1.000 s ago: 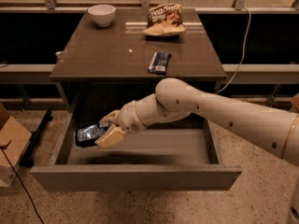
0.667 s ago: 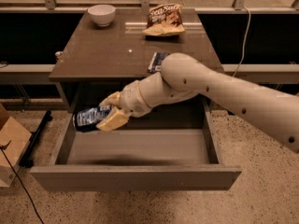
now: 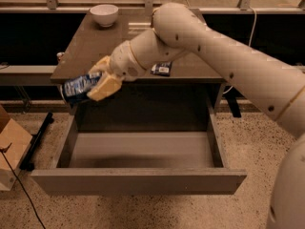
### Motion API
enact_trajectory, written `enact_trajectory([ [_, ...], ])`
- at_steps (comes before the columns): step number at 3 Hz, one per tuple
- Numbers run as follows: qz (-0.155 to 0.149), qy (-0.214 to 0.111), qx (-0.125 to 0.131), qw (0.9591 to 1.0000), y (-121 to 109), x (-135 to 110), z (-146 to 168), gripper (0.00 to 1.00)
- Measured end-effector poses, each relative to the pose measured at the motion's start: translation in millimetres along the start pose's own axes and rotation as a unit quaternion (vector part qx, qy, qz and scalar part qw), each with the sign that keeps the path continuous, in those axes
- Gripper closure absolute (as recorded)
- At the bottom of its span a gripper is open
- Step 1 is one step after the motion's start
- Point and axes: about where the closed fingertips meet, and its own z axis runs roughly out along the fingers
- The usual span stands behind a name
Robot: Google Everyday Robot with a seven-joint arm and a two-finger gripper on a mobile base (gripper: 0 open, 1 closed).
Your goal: Pick pepsi can from top drawer and place on counter
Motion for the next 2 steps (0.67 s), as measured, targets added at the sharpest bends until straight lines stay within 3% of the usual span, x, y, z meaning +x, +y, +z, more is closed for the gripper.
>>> enact_trajectory([
  [1,-0.016,-0.008,0.020,0.9996,-46.4,-29.9,-8.5,1.00],
  [2,-0.021,-0.018,0.066,0.9975,-85.1,-42.1,-14.1,1.00],
])
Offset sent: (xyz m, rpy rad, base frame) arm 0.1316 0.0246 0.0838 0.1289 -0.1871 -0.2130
